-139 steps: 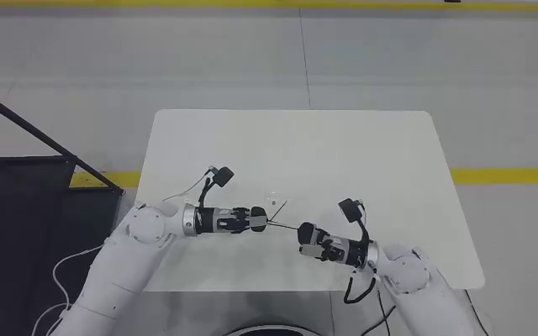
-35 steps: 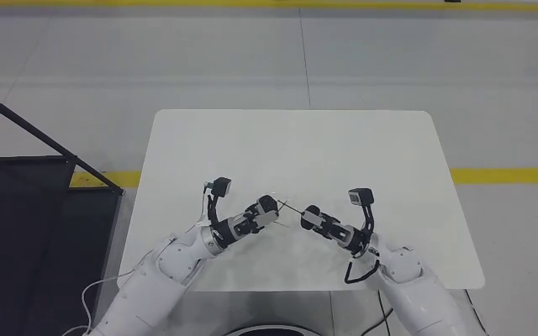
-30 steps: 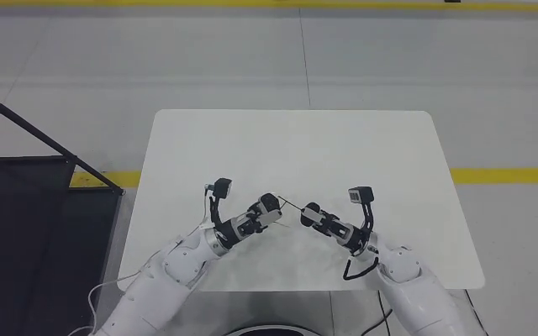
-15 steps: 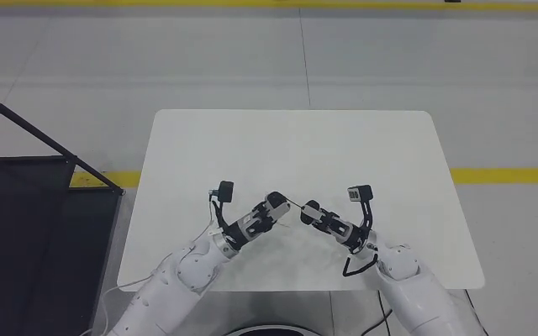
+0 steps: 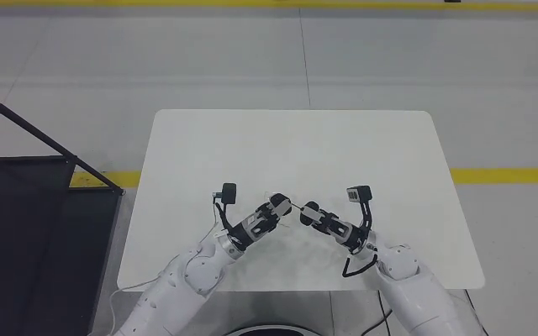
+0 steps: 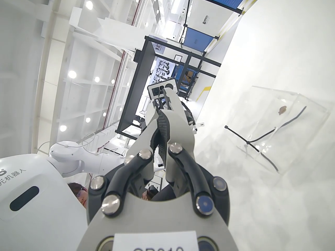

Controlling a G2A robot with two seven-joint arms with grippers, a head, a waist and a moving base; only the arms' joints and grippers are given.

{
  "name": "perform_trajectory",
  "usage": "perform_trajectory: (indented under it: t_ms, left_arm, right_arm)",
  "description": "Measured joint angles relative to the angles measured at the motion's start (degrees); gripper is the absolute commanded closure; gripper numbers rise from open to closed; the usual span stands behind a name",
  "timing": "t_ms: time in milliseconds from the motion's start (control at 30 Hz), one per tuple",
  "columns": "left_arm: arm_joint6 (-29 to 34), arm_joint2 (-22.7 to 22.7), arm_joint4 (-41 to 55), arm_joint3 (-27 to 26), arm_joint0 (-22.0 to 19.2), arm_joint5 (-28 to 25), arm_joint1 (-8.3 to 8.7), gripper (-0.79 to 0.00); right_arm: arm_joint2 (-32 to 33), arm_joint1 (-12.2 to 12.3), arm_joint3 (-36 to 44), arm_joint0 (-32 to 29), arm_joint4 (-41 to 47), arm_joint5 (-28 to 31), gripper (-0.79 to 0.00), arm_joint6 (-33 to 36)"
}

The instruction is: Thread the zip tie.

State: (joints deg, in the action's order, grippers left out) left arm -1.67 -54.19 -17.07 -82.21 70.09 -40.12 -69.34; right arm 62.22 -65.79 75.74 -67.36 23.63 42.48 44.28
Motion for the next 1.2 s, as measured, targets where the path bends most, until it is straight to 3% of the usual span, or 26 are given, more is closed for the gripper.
perform_trajectory:
  t_ms: [767, 1100, 1200]
  left_arm:
    - [4.1, 0.4, 4.1, 2.3, -1.1, -1.1, -1.6, -0.154]
    - [5.2, 0.0, 4.9, 2.9, -1.2, -2.0, -2.08, -0.071]
    - [5.4, -0.2, 5.1, 3.1, -1.2, -2.2, -2.2, -0.099]
  right_arm:
    - [0.4, -0.2, -0.3, -0.1, -0.1, 1.0, 0.0, 0.7]
    - [0.5, -0.4, -0.5, -0.1, -0.5, 0.9, 0.0, 0.3]
    - [0.6, -0.4, -0.5, -0.1, -0.9, 1.0, 0.0, -0.2]
